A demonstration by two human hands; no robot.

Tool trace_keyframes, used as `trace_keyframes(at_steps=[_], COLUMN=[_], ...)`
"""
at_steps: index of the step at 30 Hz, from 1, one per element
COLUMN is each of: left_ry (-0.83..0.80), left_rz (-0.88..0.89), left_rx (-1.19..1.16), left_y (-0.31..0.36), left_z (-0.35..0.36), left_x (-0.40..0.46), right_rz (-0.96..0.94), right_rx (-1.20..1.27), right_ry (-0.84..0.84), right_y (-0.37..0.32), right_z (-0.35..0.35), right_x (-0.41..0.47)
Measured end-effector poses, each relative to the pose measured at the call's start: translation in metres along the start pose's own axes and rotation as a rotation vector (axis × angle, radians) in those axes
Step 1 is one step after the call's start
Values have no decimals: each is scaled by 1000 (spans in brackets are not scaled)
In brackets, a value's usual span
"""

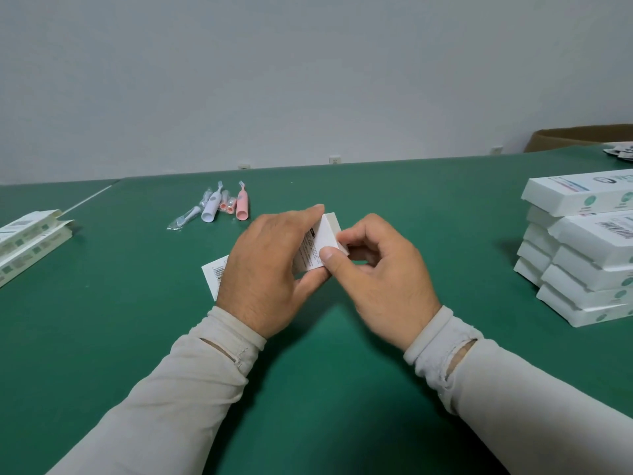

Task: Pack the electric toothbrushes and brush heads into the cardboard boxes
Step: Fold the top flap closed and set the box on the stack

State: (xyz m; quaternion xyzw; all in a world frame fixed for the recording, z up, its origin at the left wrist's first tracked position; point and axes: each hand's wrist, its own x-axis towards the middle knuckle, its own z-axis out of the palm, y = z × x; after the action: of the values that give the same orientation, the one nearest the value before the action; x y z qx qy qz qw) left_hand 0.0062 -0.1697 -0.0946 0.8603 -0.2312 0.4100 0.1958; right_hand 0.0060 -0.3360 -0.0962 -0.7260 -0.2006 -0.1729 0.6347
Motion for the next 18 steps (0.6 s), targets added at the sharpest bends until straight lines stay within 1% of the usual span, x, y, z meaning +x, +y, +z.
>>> trace_keyframes(at_steps=[2,3,5,7,9,12,15,18], left_ry=[-57,-104,-219,-267,-226,-169,-109,-31], left_rz=[3,-27,-186,-339,-362,-315,-338,-400], left_rx=[0,-2,-29,-66,-91,-155,-346,-468], left_y=[-2,-5,-16,-29,-39,-38,-30,-22], left_z=[-1,-2,-8,-15,-19,-18,-13,-12], left_x=[1,0,-3,-10,-16,-17,-16,-15], right_rz=[19,43,123,209,288,392,488,529], right_rx=[26,69,188,272,356,434,471,526], right_ry=[49,96,216,330,428,554,558,475], right_y=[1,1,2,5,9,17,23,26], right_z=[1,-1,-11,-25,-37,-45,-48,-54], right_x=[5,9,18,25,30,36,38,36])
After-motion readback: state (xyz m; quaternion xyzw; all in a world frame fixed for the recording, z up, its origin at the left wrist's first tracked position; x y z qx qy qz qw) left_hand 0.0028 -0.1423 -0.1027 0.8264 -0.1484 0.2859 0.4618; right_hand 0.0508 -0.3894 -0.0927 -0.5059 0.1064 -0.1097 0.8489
